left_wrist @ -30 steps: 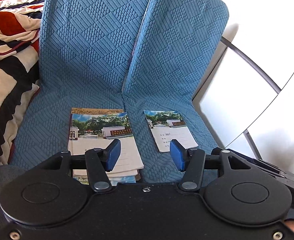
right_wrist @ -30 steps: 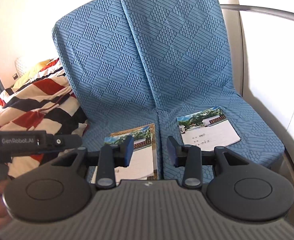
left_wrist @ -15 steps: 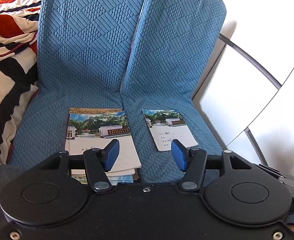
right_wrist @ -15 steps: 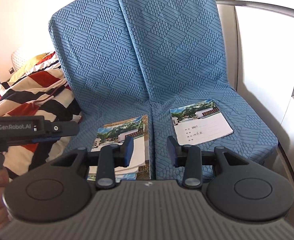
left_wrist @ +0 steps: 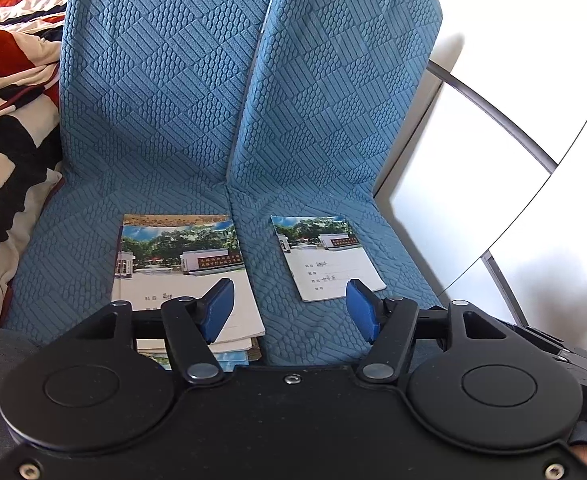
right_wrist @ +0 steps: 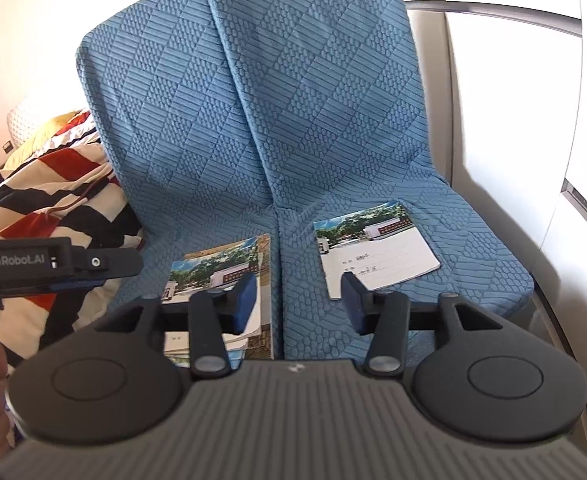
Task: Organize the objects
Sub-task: 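Raise both open tools and move toward the lone postcard on the seat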
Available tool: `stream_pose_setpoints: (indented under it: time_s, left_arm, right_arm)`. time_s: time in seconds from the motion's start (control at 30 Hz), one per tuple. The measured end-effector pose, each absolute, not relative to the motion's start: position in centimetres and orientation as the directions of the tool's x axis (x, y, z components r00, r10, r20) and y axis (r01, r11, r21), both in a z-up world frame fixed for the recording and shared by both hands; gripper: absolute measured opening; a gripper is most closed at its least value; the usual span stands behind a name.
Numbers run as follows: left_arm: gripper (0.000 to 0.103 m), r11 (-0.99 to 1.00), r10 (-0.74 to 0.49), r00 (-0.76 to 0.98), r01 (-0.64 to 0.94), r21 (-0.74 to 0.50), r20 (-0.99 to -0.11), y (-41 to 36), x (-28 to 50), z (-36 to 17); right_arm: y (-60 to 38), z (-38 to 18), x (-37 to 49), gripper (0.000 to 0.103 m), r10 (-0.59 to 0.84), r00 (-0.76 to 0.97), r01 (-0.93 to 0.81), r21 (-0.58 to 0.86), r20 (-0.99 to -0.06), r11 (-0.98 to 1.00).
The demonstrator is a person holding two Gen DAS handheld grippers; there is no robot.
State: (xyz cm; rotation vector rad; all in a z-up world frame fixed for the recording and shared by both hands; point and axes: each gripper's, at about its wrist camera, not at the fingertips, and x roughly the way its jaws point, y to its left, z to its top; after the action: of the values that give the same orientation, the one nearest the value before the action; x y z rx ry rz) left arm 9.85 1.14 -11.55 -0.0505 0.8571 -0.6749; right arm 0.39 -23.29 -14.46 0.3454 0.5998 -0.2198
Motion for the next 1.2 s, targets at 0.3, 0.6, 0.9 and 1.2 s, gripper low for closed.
stream_pose_setpoints:
  time_s: [0.3, 0.6, 0.9, 1.2]
  left_arm:
    - [0.087, 0.777, -0.591, 0.471, 0.549, -0.308, -0.655, -0.5, 9.2, -11.7]
    - [0.102, 0.805, -0.555, 0.497, 0.523, -0.281, -0.667, -1.6, 8.8, -12.5]
    - [0.102, 0.81, -0.537, 0.484, 0.524, -0.262, -0.691, -2.2, 8.9, -13.3]
    - [0.102, 0.828, -0.505, 0.535, 0.521, -0.206, -0.677, -3.1, 10.1, -13.9]
  right_arm:
    - [-25.3, -15.1, -0.4, 0.082, -0.2, 0.785, 0.378, 0.197, -0.586, 0.905]
    - [-26.5, -16.2, -0.6, 0.09, -0.237, 0.758, 0.419, 0.174, -0.608, 0.891]
    - [-27.0, -18.5, -0.8, 0.09, -0.265, 0.738, 0.465, 0.182, -0.62, 0.866]
    - [-27.2, -21.5, -0.5, 0.09, -0.33, 0.745, 0.47, 0.105, -0.579, 0.877]
